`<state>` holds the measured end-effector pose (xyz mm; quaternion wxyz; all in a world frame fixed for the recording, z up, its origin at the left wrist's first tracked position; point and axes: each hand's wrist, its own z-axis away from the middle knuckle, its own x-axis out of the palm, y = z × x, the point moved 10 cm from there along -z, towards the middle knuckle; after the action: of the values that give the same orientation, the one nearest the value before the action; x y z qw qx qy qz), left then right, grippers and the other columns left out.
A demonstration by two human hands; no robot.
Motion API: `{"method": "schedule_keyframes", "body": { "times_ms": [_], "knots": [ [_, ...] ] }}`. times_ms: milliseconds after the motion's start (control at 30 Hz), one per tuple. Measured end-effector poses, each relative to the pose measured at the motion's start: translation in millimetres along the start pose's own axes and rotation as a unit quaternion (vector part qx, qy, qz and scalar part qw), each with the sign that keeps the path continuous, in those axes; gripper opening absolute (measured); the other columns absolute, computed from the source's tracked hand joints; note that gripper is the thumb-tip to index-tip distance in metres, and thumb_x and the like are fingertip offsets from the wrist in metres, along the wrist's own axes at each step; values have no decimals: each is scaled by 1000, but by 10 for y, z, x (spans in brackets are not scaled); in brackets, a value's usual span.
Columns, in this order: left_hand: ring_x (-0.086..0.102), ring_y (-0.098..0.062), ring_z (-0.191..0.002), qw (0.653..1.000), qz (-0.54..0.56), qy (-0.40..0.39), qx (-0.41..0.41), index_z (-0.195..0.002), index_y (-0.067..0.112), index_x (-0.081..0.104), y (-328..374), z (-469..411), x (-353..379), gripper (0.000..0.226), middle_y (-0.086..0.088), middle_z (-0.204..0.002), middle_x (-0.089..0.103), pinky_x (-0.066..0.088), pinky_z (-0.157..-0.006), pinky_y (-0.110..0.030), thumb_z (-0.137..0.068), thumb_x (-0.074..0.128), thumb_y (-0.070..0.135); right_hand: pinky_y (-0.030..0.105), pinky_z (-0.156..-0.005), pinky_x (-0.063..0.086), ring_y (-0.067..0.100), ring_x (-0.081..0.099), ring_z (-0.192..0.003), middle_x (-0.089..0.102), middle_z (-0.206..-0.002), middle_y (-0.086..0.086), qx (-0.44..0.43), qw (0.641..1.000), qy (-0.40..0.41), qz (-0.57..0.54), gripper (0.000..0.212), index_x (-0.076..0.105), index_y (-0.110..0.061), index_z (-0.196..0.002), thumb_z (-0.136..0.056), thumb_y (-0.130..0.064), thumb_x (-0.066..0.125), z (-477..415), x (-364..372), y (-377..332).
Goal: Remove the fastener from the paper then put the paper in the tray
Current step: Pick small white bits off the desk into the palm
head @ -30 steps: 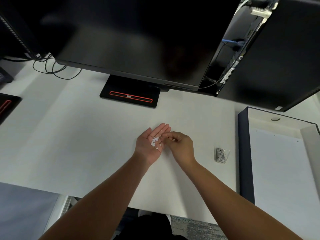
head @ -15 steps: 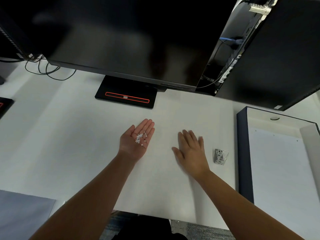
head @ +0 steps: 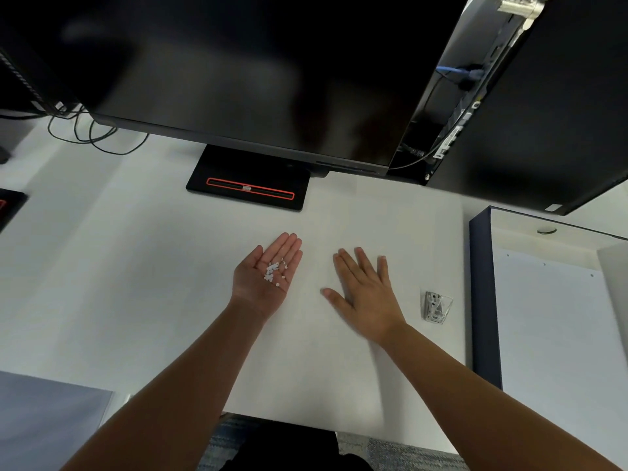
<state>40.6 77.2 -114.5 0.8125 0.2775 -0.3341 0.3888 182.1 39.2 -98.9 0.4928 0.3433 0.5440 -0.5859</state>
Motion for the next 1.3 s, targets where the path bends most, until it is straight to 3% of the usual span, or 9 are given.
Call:
{"method": "schedule_keyframes", "body": {
  "times_ms": [300, 500, 600, 733, 800, 867, 1033, 1200, 1300],
  "knots": [
    [61, -31, -110, 1000, -2, 2, -2, -112, -7, 62, -16, 0, -29, 46, -22, -115, 67, 49, -91, -40, -102, 29, 24, 50, -115, -13, 19, -7, -146, 10, -158, -6, 3, 1000, 4, 31, 62, 7, -22, -149, -96, -55, 14, 2, 0, -41],
    [59, -32, -110, 1000, 7, 1, -19, -113, -8, 61, -107, 14, -23, 46, -24, -112, 68, 45, -98, -40, -102, 28, 23, 50, -114, -15, 22, -4, -146, 14, -158, -5, 18, 999, 9, 38, 55, 12, -20, -149, -99, -44, 15, 1, -39, -86],
    [59, -32, -110, 1000, -6, 1, -28, -113, -8, 61, -166, 14, -18, 47, -24, -111, 68, 44, -97, -40, -102, 28, 23, 50, -115, -9, 24, 0, -146, 19, -157, -7, 62, 996, -9, -61, 47, 23, -23, -147, -100, -25, 21, -28, -49, -22],
    [59, -31, -112, 999, -27, 5, -35, -113, -7, 61, -263, 34, -13, 48, -22, -112, 68, 44, -100, -39, -102, 26, 24, 41, -116, 16, 18, 38, -133, 59, -127, -4, 176, 909, 41, -376, 42, 62, -24, -114, -93, -2, 34, -46, -182, 166],
    [60, -31, -113, 998, -40, 7, -38, -114, -6, 61, -310, 53, -6, 48, -22, -115, 67, 45, -98, -39, -102, 27, 25, 23, -98, 38, 13, 53, -117, 66, -111, -6, 225, 823, 39, -520, 36, 69, -24, -94, -92, -1, 42, 28, -244, 135],
    [60, -31, -113, 998, -51, 10, -39, -115, -6, 61, -358, 64, 4, 47, -22, -118, 66, 46, -98, -39, -102, 28, 25, 15, -84, 40, 11, 58, -106, 68, -103, -5, 227, 789, 25, -571, 29, 71, -21, -84, -91, -4, 49, 65, -351, 53],
    [64, -26, -108, 996, -73, 17, -43, -112, -4, 63, -470, 124, 34, 46, -19, -113, 69, 45, -100, -35, -102, 30, 25, 9, -73, 44, -2, 65, -85, 73, -92, -2, 198, 792, 20, -577, 19, 75, -16, -82, -87, -8, 58, 102, -437, -143],
    [68, -21, -100, 994, -100, 22, -48, -110, 0, 65, -555, 201, 33, 46, -15, -107, 72, 55, -78, -25, -101, 29, 26, 43, -89, 52, 20, 68, -88, 74, -85, -1, 225, 833, 76, -499, 22, 74, -31, -69, -77, -15, 63, 139, -358, -144],
    [64, -23, -106, 994, -99, 17, -52, -111, -1, 65, -598, 230, 18, 47, -15, -107, 72, 49, -89, -29, -101, 28, 26, 48, -84, 53, 23, 68, -78, 73, -74, 0, 224, 850, 64, -472, 13, 74, -29, -67, -67, -25, 61, 148, -318, -203]
  ]
}}
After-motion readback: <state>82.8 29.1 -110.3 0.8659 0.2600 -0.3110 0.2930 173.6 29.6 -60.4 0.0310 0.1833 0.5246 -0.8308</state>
